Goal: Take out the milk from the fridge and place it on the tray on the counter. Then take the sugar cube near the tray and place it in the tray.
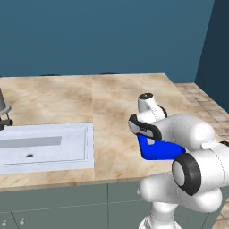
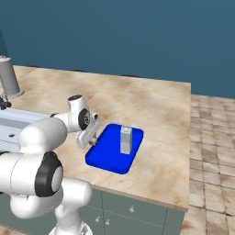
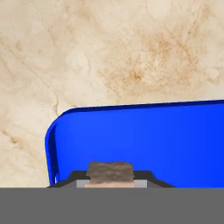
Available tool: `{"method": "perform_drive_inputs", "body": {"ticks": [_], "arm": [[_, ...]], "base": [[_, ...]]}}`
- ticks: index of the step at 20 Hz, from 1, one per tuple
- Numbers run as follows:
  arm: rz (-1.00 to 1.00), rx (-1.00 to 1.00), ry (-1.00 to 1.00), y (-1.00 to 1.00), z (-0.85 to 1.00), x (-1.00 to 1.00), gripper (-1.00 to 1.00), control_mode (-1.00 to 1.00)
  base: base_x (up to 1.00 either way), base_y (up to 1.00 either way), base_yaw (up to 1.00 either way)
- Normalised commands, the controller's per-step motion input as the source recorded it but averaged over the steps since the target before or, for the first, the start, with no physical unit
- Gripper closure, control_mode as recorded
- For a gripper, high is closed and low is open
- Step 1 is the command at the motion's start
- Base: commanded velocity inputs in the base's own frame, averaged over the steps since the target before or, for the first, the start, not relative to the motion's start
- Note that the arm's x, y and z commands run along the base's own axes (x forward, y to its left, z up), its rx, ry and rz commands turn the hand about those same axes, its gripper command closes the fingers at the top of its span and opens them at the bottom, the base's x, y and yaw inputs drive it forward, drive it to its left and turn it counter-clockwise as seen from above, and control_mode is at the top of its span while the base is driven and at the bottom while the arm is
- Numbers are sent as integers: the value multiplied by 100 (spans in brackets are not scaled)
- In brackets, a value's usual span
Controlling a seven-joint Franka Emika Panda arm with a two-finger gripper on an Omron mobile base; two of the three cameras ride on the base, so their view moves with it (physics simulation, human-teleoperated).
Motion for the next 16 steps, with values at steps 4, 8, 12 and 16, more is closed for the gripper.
{"method": "perform_drive_inputs", "body": {"ticks": [4,8,12,16], "arm": [[7,8,0,-33,-30,1,100,-100],[7,8,0,-29,-34,17,100,-100],[0,0,5,-3,-30,62,100,-100],[0,0,6,0,-26,57,100,-100]], "base": [[0,0,0],[0,0,0],[0,0,0],[0,0,0]]}}
